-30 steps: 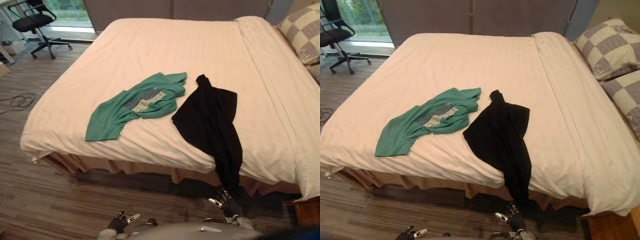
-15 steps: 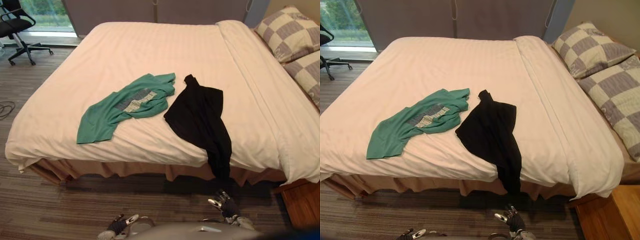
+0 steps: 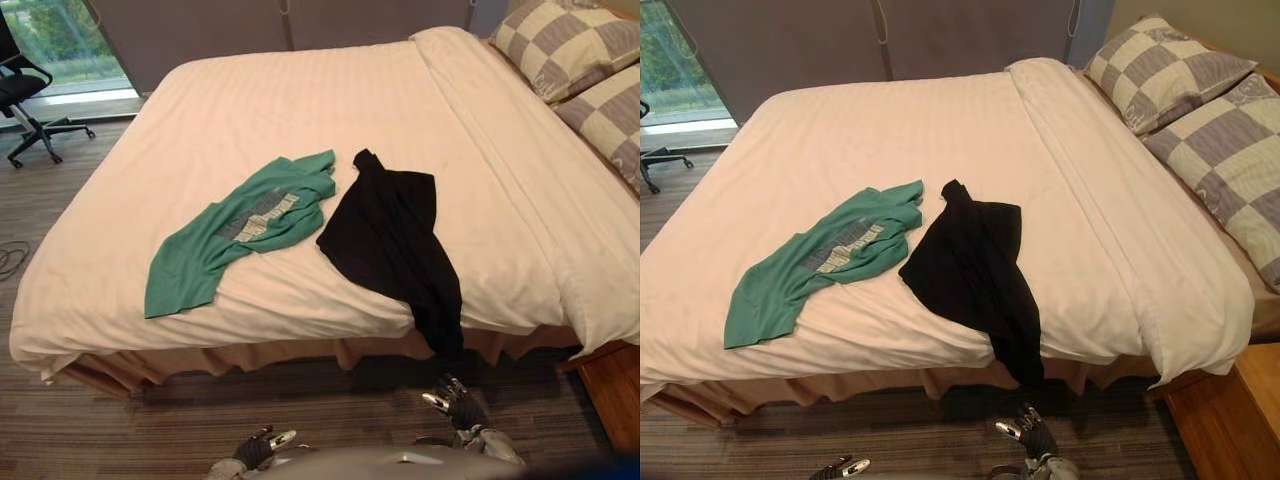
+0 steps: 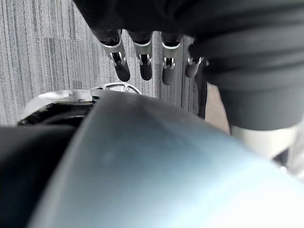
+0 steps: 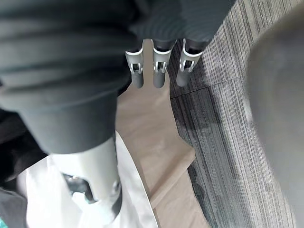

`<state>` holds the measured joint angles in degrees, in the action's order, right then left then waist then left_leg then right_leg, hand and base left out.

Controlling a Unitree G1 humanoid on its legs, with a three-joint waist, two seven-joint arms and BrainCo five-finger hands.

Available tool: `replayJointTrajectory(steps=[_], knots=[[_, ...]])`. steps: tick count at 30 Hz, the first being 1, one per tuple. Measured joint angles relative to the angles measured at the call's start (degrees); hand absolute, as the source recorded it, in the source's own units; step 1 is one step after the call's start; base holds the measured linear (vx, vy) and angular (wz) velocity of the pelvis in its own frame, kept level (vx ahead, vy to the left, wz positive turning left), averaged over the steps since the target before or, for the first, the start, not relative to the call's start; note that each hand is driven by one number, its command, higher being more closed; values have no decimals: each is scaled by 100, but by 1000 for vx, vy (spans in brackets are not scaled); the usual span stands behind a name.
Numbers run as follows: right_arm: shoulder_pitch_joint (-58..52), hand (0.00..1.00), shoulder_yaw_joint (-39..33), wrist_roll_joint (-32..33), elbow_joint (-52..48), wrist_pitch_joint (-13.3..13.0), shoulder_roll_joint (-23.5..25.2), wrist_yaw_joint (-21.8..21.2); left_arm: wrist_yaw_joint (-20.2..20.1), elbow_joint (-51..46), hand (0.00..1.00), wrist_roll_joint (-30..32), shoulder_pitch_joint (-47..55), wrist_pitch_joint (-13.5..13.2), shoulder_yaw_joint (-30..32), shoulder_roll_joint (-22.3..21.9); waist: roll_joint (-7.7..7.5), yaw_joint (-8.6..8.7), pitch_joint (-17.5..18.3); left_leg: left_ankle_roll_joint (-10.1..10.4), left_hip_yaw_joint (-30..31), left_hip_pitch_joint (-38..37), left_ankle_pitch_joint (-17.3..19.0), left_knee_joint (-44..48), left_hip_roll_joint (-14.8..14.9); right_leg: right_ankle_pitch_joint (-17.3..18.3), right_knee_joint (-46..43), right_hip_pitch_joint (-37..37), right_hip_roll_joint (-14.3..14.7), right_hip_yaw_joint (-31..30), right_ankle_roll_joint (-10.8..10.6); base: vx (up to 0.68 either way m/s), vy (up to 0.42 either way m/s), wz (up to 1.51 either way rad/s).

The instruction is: Tidy the bed and pick cloth on bed and put in laundry

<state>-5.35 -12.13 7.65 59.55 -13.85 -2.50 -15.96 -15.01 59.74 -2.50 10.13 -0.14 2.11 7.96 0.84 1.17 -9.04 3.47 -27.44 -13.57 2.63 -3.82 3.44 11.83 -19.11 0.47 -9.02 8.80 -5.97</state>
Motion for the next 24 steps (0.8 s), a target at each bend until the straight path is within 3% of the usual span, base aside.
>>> replayJointTrajectory(steps=[3, 7, 12, 15, 17, 19, 20, 22, 23, 24], knots=[[23, 0, 11, 1, 53, -25, 31, -4, 26, 3, 0, -29, 4, 95, -83, 84, -80, 78, -30, -23, -4, -193, -2, -125, -44, -5, -86, 81, -22, 84, 1, 61, 55, -6], [12, 0, 1, 157, 88, -5, 144, 34, 195, 9, 0, -396, 12, 253, -12, 187, -216, 100, -74, -38, 83, -225, -13, -177, -117, -10, 431, 438, -50, 168, 3, 69, 38, 11], [-69, 0, -181, 1338, 92, 336, 225, 365, 1042, 17, 0, -2142, 193, 571, 639, -8, -277, 63, -79, -57, 150, -222, -50, -180, -133, -173, 1094, 861, -50, 458, -24, 41, 14, 22], [-183, 0, -720, 2577, 100, 745, 281, 878, 1511, 18, 0, -3096, 239, 689, 1326, -247, -239, -84, -47, -38, 139, -139, -73, -180, -134, -261, 1303, 930, -33, 521, -17, 11, 8, 10], [-302, 0, -1532, 3498, 90, 1015, 356, 1456, 2069, 24, 0, -3908, 250, 767, 2096, -472, -202, -89, -42, -23, 144, -122, -103, -183, -130, -271, 1358, 999, -48, 678, -17, 1, -9, 21], [-483, 0, -2106, 3911, 55, 1056, 355, 1879, 2468, 20, 0, -4226, 267, 835, 2906, -497, -126, -110, 14, -23, 150, -101, -103, -207, -102, -270, 1400, 1050, -53, 772, -17, -8, -20, 15], [-543, 0, -2300, 3994, 2, 1057, 353, 2010, 2594, 13, 0, -4332, 266, 828, 3216, -486, -116, -124, 29, -23, 157, -107, -103, -208, -89, -270, 1407, 1069, -42, 799, -17, -4, -36, 13], [-733, 0, -3226, 4106, -104, 1037, 211, 2490, 3038, -5, 0, -4648, 251, 785, 4575, -372, -59, -64, 112, -4, 213, -16, -87, -208, -46, -261, 1432, 1073, -13, 976, -1, -3, -44, 27], [-781, 0, -3494, 4094, -128, 1028, 132, 2581, 3105, -10, 0, -4686, 233, 770, 4873, -310, -99, -67, 139, -4, 241, -3, -87, -209, -42, -261, 1430, 1081, -13, 1024, -1, -3, -35, 38], [-897, 0, -4474, 3729, -195, 945, -204, 2812, 3288, -212, 0, -4726, 224, 586, 5742, -119, -57, -73, 192, -2, 293, 42, -84, -211, -38, -251, 1432, 1083, -17, 1110, 15, -3, -18, 22]])
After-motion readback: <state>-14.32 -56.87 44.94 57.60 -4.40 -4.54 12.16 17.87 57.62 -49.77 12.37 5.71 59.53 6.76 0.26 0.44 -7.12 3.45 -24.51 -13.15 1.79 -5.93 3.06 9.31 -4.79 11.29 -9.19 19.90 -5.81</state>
